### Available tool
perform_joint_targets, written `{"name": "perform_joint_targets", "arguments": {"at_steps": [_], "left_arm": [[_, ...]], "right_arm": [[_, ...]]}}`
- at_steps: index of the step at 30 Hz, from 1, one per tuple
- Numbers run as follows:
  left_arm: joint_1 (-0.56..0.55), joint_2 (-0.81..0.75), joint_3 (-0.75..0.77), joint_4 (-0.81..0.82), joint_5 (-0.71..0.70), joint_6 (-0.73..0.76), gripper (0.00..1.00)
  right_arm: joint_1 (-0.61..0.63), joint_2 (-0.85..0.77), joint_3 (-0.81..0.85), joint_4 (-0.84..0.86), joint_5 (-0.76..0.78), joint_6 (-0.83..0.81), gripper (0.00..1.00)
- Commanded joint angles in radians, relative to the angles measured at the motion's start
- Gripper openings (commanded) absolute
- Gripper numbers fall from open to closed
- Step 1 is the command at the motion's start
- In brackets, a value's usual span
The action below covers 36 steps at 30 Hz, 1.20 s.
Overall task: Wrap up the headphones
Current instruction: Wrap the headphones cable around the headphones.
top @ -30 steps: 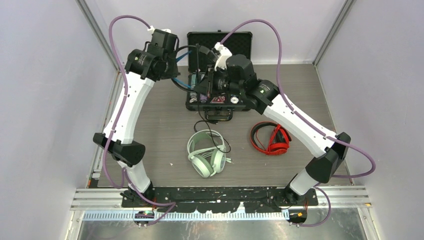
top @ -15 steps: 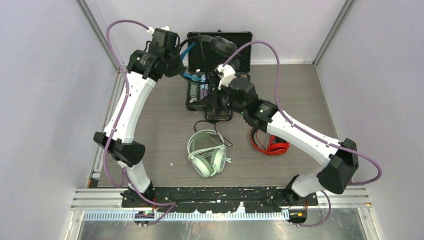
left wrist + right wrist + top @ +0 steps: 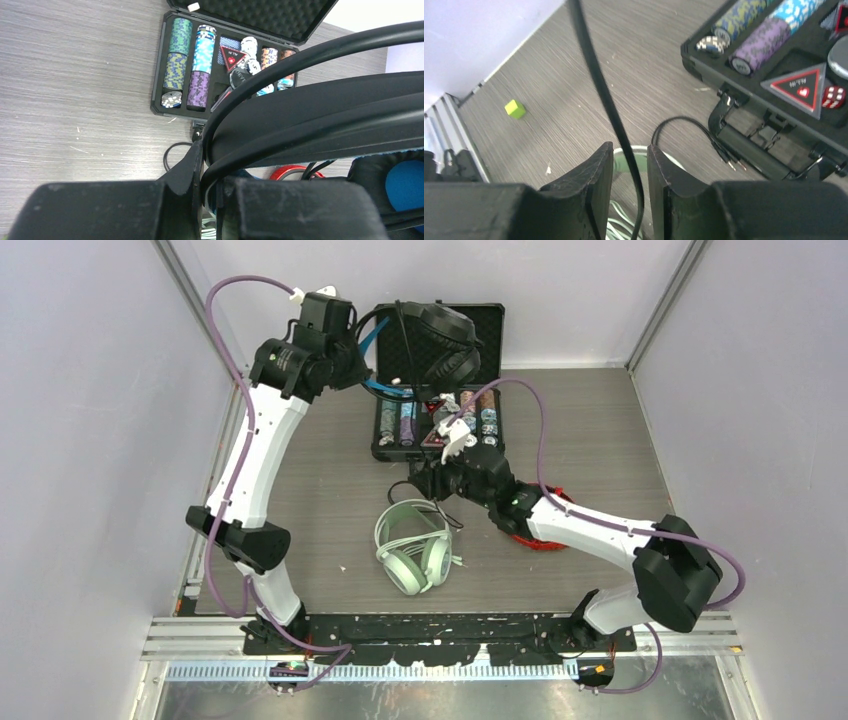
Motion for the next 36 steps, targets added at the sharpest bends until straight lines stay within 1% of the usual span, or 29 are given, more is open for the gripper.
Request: {"name": "perform_joint_targets", "arguments": {"at_steps": [1, 7, 11, 14, 15, 16, 19, 20, 23, 26, 32, 34, 36], "left_arm": [[0.005, -0.061, 0.069, 0.094, 0.007, -0.031, 0.0], [0.01, -0.068, 0.096, 0.086, 0.013, -0.023, 0.0], [0.02, -0.073, 0.108, 0.086, 0.036, -0.027, 0.0], [0.029, -0.079, 0.111, 0.092, 0.063, -0.036, 0.0], [0.032, -0.08, 0.111, 0.094, 0.07, -0.038, 0.0], [0.034, -0.082, 0.114, 0.094, 0.078, -0.038, 0.0], [0.052, -0.09, 0.118, 0.091, 0.108, -0.041, 0.0], [0.063, -0.093, 0.117, 0.091, 0.135, -0.045, 0.0], [0.094, -0.108, 0.108, 0.104, 0.202, -0.052, 0.0], [0.113, -0.142, 0.069, 0.151, 0.293, -0.063, 0.0], [0.148, -0.201, -0.027, 0.304, 0.49, -0.169, 0.0], [0.153, -0.207, -0.032, 0.332, 0.546, -0.191, 0.0], [0.155, -0.21, -0.027, 0.342, 0.565, -0.194, 0.0]], "right_arm": [[0.007, 0.014, -0.095, 0.209, 0.01, -0.007, 0.37], [0.007, -0.002, -0.243, 0.273, 0.041, 0.02, 0.36], [0.007, -0.026, -0.335, 0.323, 0.061, 0.041, 0.33], [0.007, -0.025, -0.374, 0.349, 0.062, 0.045, 0.3], [0.006, -0.023, -0.38, 0.351, 0.062, 0.045, 0.27], [0.006, -0.021, -0.388, 0.35, 0.062, 0.044, 0.22], [0.006, -0.029, -0.41, 0.361, 0.113, 0.043, 0.03], [0.006, -0.034, -0.415, 0.361, 0.123, 0.044, 0.01], [-0.001, -0.05, -0.414, 0.355, 0.14, 0.04, 0.0], [-0.008, -0.056, -0.393, 0.332, 0.14, 0.022, 0.01], [-0.032, -0.027, -0.351, 0.317, 0.131, 0.012, 0.01], [-0.049, -0.015, -0.342, 0.323, 0.129, 0.023, 0.0], [-0.072, -0.005, -0.333, 0.328, 0.116, 0.042, 0.01]]}}
